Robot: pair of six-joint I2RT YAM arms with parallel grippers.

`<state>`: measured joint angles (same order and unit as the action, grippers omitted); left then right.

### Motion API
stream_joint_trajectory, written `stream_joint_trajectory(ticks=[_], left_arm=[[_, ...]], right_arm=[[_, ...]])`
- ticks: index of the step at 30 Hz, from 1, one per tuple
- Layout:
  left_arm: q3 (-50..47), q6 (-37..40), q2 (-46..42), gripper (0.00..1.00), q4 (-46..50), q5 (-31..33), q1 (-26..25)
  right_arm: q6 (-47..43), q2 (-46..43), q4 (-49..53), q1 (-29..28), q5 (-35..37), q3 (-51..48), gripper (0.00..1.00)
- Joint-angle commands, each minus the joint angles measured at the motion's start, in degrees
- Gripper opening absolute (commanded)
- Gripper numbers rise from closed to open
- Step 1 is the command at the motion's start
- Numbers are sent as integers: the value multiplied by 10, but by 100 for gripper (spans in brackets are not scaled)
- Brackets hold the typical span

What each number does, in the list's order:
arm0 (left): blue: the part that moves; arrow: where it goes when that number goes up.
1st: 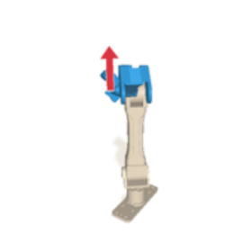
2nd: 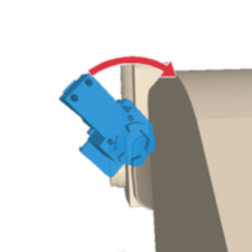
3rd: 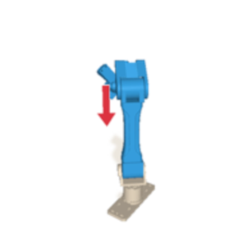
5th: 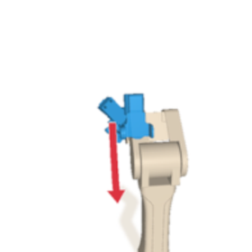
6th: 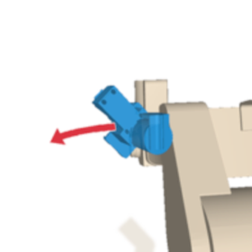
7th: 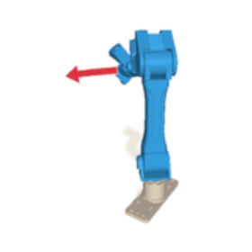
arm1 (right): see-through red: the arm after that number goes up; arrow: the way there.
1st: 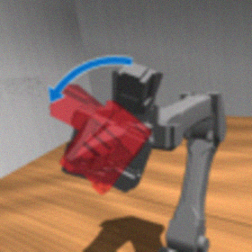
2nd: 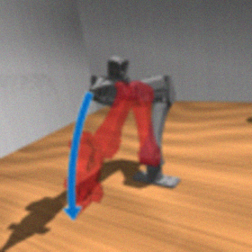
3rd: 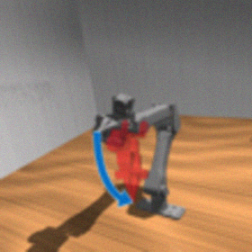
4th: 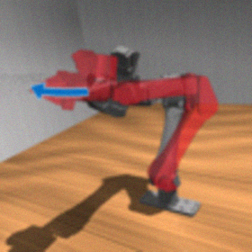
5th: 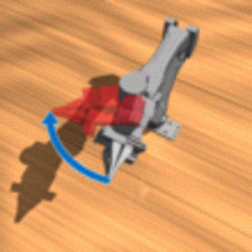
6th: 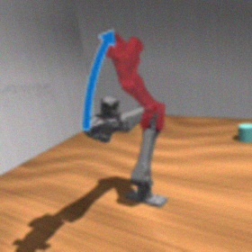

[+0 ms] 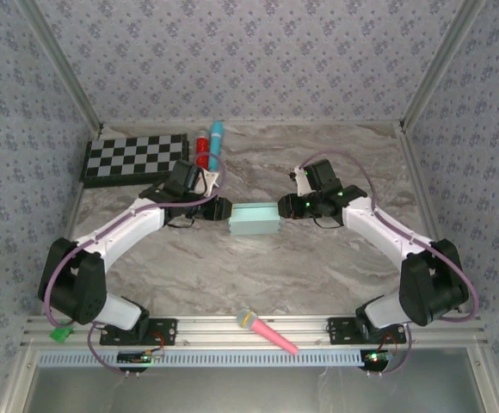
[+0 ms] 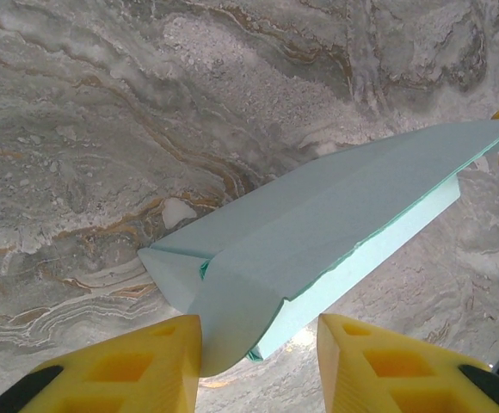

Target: Fold the paper box

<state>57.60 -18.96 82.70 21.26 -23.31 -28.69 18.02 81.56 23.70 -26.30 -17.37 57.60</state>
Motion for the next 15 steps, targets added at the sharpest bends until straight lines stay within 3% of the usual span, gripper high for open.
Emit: stream_joint_trajectory(ticks=[1, 15], left_arm=[[14, 1, 8, 39, 10, -1, -6], [20, -4, 14, 27, 10, 0, -9]], right_arm=[[2, 9, 8, -4, -5, 13, 35], [9, 11, -8, -7, -29, 15, 27]])
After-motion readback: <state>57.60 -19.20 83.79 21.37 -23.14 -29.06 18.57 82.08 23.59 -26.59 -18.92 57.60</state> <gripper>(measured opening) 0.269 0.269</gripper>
